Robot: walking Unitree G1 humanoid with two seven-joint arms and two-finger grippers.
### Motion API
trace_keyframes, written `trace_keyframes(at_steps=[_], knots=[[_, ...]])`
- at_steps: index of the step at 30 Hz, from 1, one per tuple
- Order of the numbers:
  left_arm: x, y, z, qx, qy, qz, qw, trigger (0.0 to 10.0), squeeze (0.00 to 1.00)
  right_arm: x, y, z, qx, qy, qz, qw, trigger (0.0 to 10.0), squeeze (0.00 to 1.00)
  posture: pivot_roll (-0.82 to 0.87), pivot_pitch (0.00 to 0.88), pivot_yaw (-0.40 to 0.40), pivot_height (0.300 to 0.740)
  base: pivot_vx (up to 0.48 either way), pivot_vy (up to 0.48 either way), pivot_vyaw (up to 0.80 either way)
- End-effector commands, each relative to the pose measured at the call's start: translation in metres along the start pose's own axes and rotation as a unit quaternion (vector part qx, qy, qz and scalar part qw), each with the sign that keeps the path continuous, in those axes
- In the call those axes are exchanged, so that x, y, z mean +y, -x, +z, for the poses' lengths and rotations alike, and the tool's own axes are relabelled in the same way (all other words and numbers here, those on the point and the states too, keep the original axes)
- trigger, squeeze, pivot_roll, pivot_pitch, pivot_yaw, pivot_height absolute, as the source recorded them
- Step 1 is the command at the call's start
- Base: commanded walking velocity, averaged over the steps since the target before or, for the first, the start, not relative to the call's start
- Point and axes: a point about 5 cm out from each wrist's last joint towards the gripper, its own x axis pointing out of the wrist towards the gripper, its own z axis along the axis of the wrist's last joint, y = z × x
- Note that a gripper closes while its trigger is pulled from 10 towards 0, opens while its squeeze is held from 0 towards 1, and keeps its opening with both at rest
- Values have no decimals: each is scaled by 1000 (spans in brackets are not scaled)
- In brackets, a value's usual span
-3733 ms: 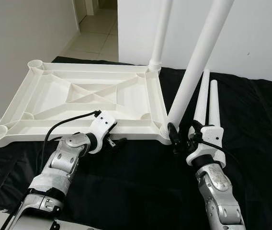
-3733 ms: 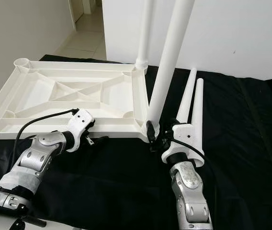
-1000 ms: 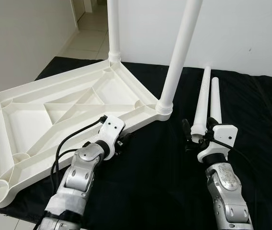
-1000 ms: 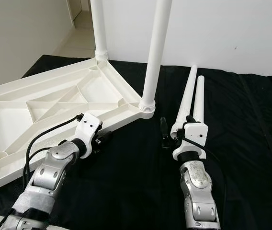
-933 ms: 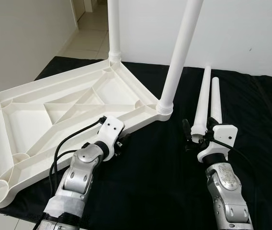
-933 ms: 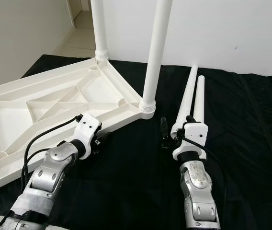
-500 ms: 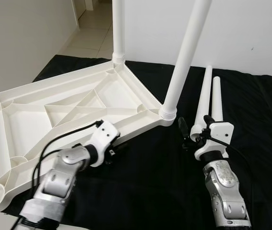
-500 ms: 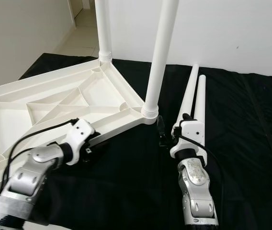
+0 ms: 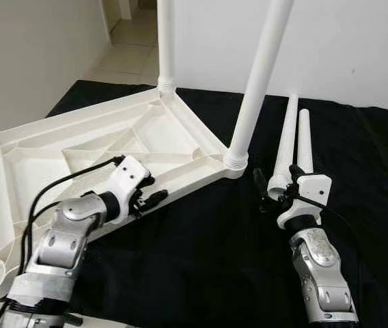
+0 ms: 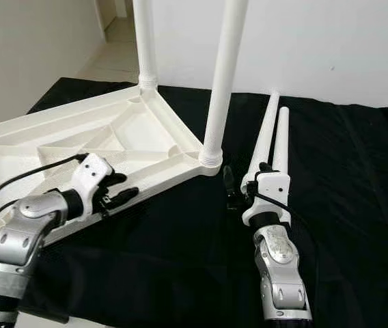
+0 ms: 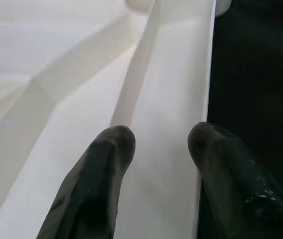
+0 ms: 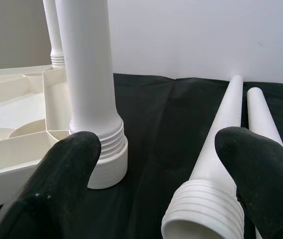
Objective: Building children table
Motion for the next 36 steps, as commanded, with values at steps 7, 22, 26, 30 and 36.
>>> trace_keyframes(at_steps=[7, 22, 26, 30, 36], knots=[[6, 12, -20, 52, 2, 6, 999, 10000, 0, 1, 0, -1, 3, -2, 6, 1000, 10000, 0, -43, 72, 2, 740, 0, 0, 0], [21, 31, -24, 60, 4, 11, 998, 10000, 0, -1, 1, -2, 6, 0, 4, 1000, 10000, 0, -45, 73, 0, 740, 0, 0, 0], [28, 37, -16, 19, 47, 12, 999, 10000, 0, 0, 0, -2, 6, 1, 5, 1000, 10000, 0, -45, 72, -1, 740, 0, 0, 0], [29, 45, -16, 8, 52, -6, 999, 10000, 0, 1, 1, -3, 7, 0, 6, 1000, 10000, 0, -42, 70, 0, 740, 0, 0, 0], [28, 49, -22, 11, 64, -19, 998, 10000, 0, 3, 1, -3, 7, -2, 7, 1000, 10000, 0, -42, 68, 0, 740, 0, 0, 0]])
